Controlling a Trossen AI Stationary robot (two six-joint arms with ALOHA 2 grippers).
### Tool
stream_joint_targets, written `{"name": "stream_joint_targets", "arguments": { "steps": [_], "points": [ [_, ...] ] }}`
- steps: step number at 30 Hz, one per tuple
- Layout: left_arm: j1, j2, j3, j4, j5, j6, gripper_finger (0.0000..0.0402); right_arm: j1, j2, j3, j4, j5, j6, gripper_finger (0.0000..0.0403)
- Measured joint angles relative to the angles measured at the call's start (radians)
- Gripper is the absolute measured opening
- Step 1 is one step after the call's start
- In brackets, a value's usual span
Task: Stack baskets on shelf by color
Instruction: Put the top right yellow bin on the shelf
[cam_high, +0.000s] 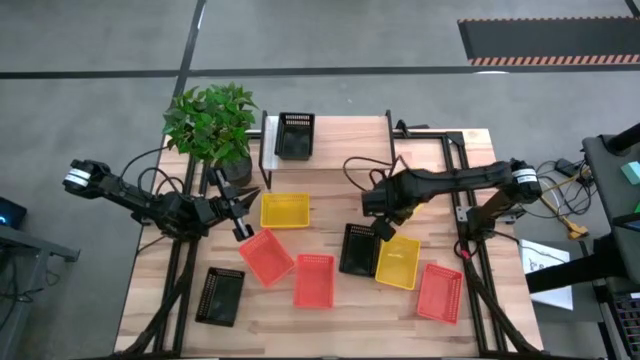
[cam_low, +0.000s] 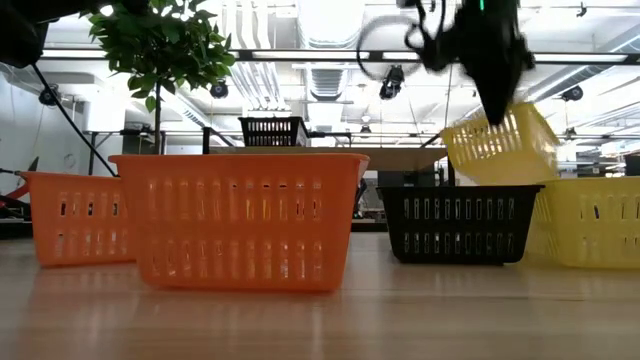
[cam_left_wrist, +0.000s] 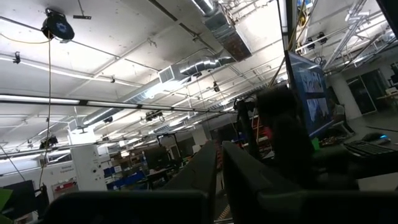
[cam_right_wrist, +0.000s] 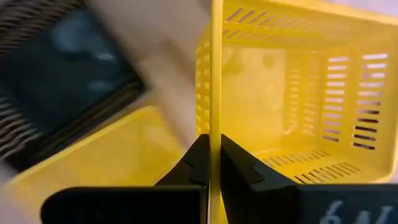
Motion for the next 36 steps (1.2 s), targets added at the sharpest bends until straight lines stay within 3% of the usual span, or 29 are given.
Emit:
{"name": "stream_joint_targets", "arguments": {
  "steps": [5, 14, 17, 21, 23, 25, 33, 36],
  "points": [
    [0.0, 0.0, 0.0, 0.0, 0.0, 0.0, 0.001, 0.027, 0.0, 0.17, 0.012, -0.123, -0.125, 0.001],
    [0.0, 0.0, 0.0, 0.0, 0.0, -0.001, 0.001, 0.155, 0.001, 0.359, 0.093, -0.115, -0.266, 0.0009],
    [0.0, 0.0, 0.0, 0.0, 0.0, -0.001, 0.001, 0.209, 0.002, 0.386, 0.185, -0.014, -0.389, 0.0009],
    [0.0, 0.0, 0.0, 0.0, 0.0, -0.001, 0.001, 0.236, 0.008, 0.412, 0.247, 0.309, -0.507, 0.0009],
    [0.0, 0.0, 0.0, 0.0, 0.0, -0.001, 0.001, 0.21, 0.019, 0.419, 0.242, 0.399, -0.575, 0.0009],
    [0.0, 0.0, 0.0, 0.0, 0.0, -0.001, 0.001, 0.163, 0.033, 0.42, 0.248, 0.409, -0.637, 0.0009],
    [0.001, 0.0, 0.0, 0.0, 0.0, -0.001, 0.001, -0.093, 0.143, 0.419, 0.268, 0.381, -0.862, 0.0009],
    [0.001, 0.0, 0.0, 0.0, 0.0, -0.001, 0.001, -0.189, 0.2, 0.42, 0.275, 0.293, -0.918, 0.0009]
  ]
}}
